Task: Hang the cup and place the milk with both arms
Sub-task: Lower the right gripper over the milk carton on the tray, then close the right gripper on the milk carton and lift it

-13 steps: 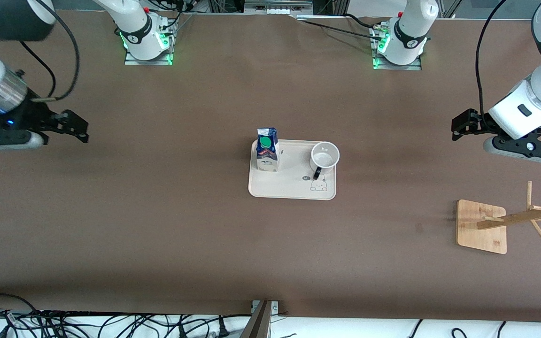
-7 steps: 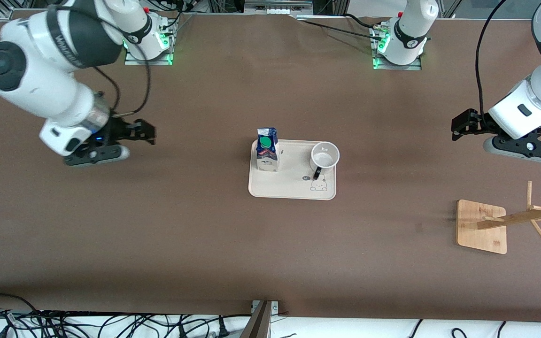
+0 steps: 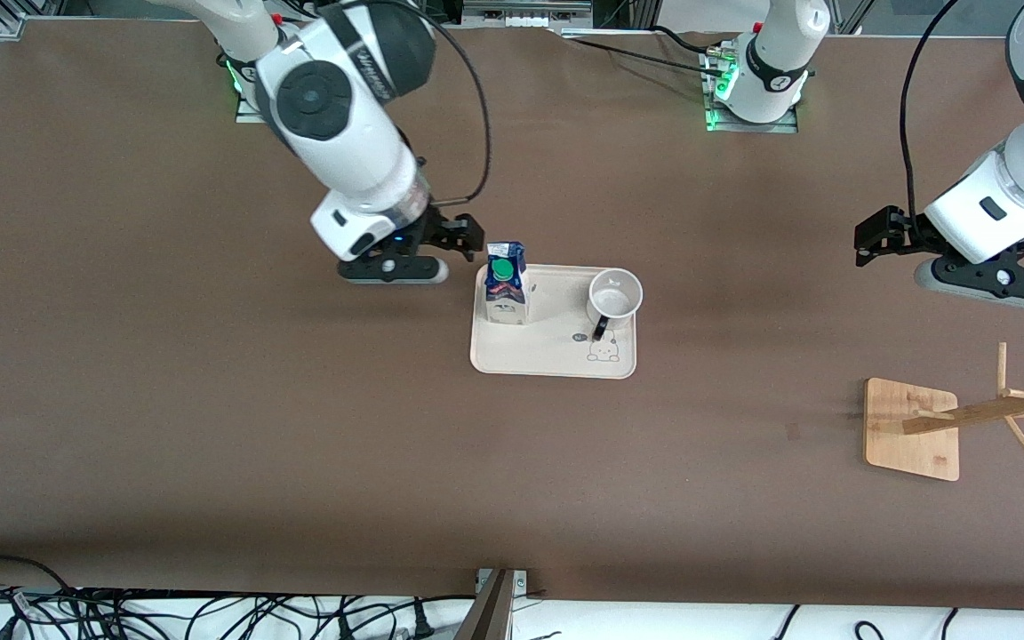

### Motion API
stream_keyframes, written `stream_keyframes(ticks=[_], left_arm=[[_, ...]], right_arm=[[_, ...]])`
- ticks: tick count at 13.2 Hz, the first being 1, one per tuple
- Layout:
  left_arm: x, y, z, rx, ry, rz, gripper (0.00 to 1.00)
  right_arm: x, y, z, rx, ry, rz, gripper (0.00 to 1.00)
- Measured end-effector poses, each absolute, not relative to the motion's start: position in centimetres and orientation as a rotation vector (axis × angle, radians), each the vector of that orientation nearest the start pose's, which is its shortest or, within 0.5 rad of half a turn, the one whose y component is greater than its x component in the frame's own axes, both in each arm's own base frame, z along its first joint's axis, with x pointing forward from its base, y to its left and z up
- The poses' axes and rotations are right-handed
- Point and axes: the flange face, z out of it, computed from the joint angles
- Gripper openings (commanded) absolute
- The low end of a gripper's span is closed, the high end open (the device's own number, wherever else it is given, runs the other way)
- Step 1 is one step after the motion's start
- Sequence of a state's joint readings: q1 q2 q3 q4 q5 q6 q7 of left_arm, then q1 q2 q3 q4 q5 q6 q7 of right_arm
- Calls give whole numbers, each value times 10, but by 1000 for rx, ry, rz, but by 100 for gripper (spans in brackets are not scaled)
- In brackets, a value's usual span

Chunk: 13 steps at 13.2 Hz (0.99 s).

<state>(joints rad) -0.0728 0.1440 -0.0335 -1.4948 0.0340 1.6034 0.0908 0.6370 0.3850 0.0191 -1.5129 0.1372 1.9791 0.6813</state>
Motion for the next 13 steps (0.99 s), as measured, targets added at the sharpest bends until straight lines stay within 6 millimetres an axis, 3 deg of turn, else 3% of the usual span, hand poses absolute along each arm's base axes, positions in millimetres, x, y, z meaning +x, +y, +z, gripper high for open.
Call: stream_keyframes(ticks=[4,6,11,12,13], left_arm=[[597,-59,580,-3096,308,54,100],[597,-59,580,-3096,308,54,100],[597,-59,580,-3096,308,54,100],[597,-59,580,-3096,308,54,100],[597,-59,580,-3096,308,54,100]], right_arm=[[523,479,401,-3012,194,-14,100],[521,497,382,-3037,195,-26,100],[508,518,350,-3097,155,-53,100],[507,518,347,-3102,157,-47,97],[505,519,343,-3110,154,-41,87]])
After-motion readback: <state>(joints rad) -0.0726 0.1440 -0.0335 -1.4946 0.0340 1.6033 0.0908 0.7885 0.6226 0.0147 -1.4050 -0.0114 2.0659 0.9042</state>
